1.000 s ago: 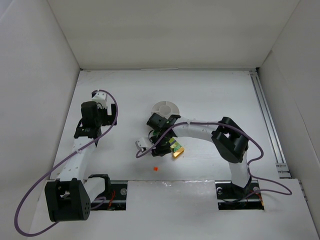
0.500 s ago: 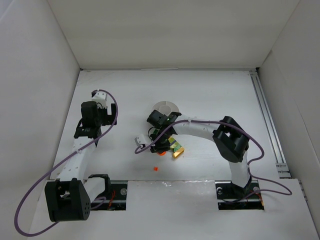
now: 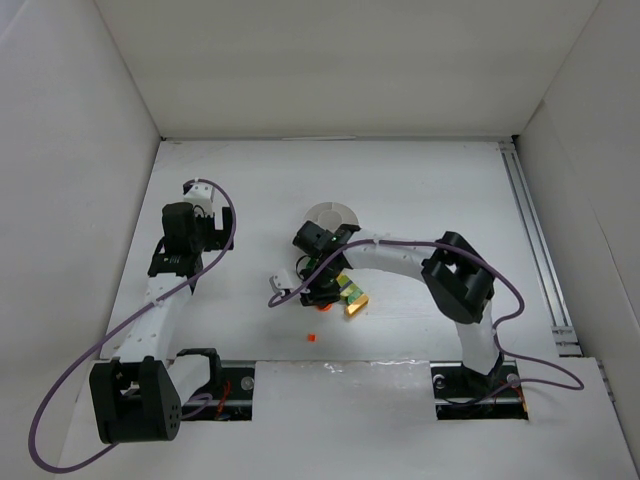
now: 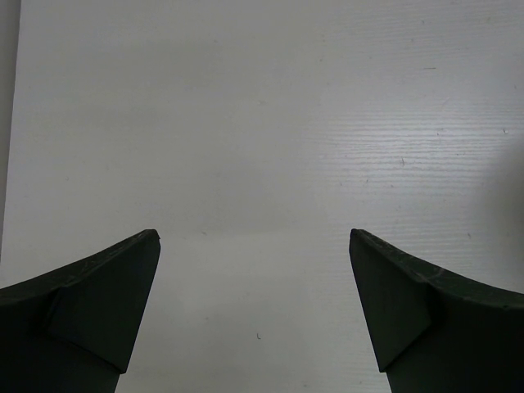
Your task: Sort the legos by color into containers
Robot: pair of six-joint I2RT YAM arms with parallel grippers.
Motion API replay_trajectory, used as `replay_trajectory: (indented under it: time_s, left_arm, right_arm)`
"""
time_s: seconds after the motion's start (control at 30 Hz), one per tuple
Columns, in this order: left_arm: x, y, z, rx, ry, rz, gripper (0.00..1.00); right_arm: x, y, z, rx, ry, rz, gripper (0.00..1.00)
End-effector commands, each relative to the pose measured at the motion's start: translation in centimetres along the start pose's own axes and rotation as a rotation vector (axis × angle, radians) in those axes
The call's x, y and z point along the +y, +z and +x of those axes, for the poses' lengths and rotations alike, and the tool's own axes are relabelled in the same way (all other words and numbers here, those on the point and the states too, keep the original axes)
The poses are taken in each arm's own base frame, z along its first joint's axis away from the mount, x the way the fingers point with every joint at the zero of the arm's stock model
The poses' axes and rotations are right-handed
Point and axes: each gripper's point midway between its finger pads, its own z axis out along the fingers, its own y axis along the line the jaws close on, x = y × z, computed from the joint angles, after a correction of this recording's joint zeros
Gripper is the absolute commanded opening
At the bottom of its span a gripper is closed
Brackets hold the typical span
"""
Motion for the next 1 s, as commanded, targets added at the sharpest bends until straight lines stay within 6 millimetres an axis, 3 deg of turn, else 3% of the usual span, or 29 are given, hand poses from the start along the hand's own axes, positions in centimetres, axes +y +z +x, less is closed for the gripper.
replay_trajectory:
  time_s: [0.0,0.2,0.6,0.97]
  left_arm:
    - [0.2,0.0,-2.0,-0.063,-0.012,-0.008,1.00]
    - [0.2,0.0,-2.0,-0.063,-0.012,-0.008,1.00]
    - [0.2,0.0,-2.0,-0.063,-0.012,-0.008,1.00]
    - [0.2,0.0,-2.3,-0.072,-0.012,-0.008,1.00]
  right_arm:
    - [-0.5,-0.2,-0.8,-0.021,-0.001,-0.002,0.45]
    - [-0.4,0.3,-0.4,-0.010,0.016,-0.016,0.41]
    - [-0.2,0.1,-0.6,-0.013,0.021,-0.028,0.12]
    - [0.0,-4.2,-5.4,-0.138,0.017,0.007,0.05]
